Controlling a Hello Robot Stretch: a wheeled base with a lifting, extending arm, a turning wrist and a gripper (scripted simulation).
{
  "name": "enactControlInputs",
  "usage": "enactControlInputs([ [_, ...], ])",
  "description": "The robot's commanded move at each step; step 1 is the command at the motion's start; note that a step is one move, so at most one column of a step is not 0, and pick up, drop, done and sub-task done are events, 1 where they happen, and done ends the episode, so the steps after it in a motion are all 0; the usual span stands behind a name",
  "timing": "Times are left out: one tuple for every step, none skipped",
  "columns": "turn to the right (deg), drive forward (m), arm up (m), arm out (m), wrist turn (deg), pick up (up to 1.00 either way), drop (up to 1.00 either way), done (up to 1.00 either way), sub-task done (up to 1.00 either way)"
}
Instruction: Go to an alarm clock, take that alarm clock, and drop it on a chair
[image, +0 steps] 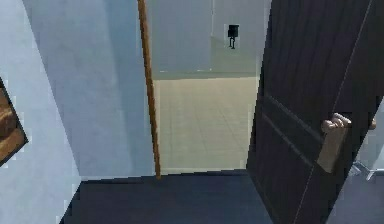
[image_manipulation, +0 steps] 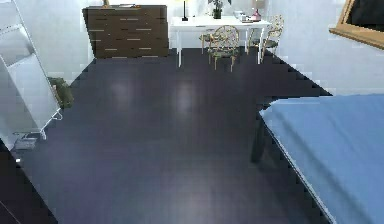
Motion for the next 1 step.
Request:
enactControlInputs([
  [45.0, 0.0, 0.0, 0.0, 0.0, 0.0, 0.0, 0.0, 0.0],
])
